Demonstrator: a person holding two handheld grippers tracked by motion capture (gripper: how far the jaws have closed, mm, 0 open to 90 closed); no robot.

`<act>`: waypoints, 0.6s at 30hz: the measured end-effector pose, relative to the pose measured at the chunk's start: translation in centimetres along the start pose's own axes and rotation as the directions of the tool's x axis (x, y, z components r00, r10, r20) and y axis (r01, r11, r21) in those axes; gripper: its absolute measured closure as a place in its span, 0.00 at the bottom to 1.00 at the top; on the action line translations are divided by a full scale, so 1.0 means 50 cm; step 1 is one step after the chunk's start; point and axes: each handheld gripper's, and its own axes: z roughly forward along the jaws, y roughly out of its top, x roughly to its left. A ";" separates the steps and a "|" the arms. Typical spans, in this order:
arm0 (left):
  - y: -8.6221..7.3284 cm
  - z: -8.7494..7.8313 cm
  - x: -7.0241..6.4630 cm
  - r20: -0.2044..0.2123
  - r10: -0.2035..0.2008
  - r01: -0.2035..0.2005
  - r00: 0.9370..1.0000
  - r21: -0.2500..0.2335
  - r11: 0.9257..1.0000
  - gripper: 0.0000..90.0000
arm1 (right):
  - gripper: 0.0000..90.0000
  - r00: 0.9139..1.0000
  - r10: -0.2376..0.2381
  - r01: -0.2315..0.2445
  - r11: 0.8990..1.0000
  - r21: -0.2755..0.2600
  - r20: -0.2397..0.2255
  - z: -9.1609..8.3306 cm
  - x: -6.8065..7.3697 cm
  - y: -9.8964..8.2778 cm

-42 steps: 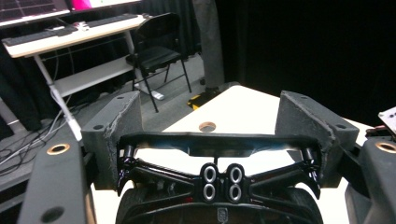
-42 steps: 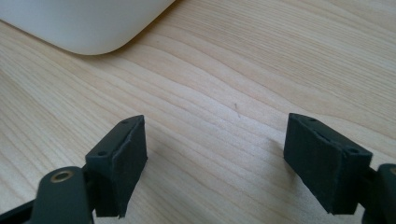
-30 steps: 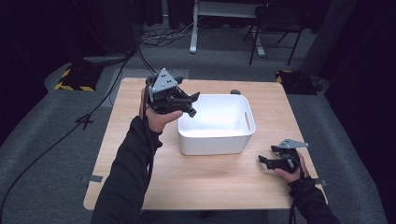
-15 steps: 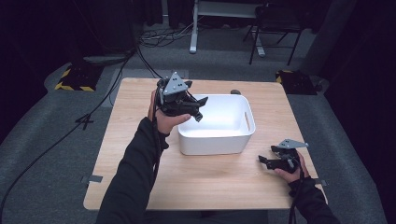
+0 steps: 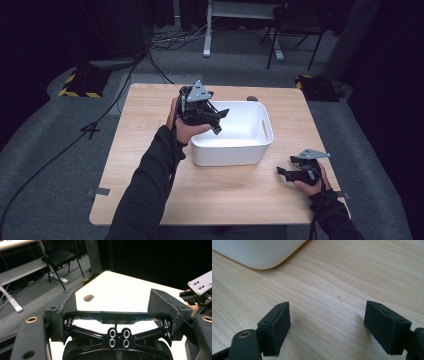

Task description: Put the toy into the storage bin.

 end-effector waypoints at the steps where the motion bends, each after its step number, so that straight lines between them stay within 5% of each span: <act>1: 0.001 0.005 -0.001 0.005 0.001 -0.001 1.000 0.001 1.000 0.27 | 0.24 1.000 -0.001 0.001 1.000 0.000 0.000 0.000 0.000 0.000; 8: 0.006 0.042 -0.014 0.038 0.023 -0.025 0.999 0.055 0.998 0.27 | 0.24 1.000 0.000 0.000 1.000 0.000 -0.001 0.000 0.000 0.000; 13: 0.007 0.066 -0.016 0.061 0.069 -0.076 0.996 0.125 0.989 0.27 | 0.24 1.000 -0.007 0.007 1.000 -0.001 -0.006 0.000 0.000 0.000; 18: 0.007 0.089 -0.020 0.072 0.068 -0.079 0.995 0.162 0.984 0.27 | 0.24 1.000 -0.007 0.007 1.000 0.000 -0.006 0.000 0.000 0.000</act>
